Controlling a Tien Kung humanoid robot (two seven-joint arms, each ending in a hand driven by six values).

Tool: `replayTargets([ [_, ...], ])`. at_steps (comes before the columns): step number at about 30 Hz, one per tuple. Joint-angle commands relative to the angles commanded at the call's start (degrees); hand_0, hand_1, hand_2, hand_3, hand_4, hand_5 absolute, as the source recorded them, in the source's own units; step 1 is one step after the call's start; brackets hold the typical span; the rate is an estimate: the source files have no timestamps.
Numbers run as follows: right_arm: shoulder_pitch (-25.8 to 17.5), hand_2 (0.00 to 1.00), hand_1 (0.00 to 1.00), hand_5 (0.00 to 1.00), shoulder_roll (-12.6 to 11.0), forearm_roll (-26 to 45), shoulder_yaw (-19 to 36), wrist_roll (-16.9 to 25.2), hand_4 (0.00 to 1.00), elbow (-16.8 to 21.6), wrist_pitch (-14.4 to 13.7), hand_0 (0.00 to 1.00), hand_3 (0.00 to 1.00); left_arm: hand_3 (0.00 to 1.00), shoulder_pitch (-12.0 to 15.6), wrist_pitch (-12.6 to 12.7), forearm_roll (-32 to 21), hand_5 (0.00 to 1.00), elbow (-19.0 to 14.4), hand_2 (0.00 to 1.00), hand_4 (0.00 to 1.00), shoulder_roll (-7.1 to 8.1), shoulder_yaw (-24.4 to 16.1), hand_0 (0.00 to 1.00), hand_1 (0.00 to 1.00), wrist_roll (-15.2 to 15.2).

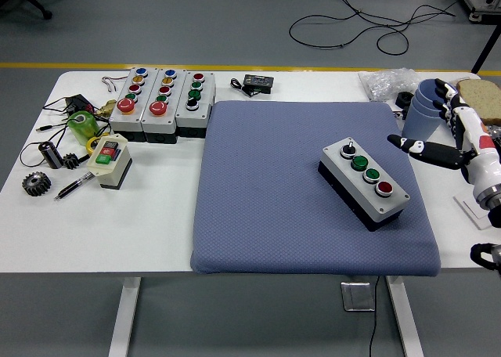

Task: Pick up the button,place it on the desk,press the button,press the button

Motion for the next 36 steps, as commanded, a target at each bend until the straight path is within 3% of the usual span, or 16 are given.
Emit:
replayTargets([
  [13,0.6,0.998,0.974,0.191,3.4,-26.9,-7.0,-5.0,0.998,-0.5,0.5,0.998,0.998,0.816,-0.5,0.1,-1.0,0.885,0.0,0.900,0.598,0.00,0.7,0.750,0.869,-0.1],
  [26,4.9,0.998,0.976,0.215,7.4,-28.5,-12.9,-10.2,0.998,-6.7,1.3,0.998,0.998,0.815,-1.0,0.1,-1.4,0.879,0.0,0.898,0.596,0.00,1.4,0.752,0.867,0.0],
  [36,9.7,0.998,0.976,0.216,11.1,-30.5,-14.7,-14.4,0.998,-14.6,3.6,0.998,0.998,0.814,-0.5,0.4,-2.2,0.879,0.0,0.897,0.595,0.00,1.8,0.752,0.867,0.0],
])
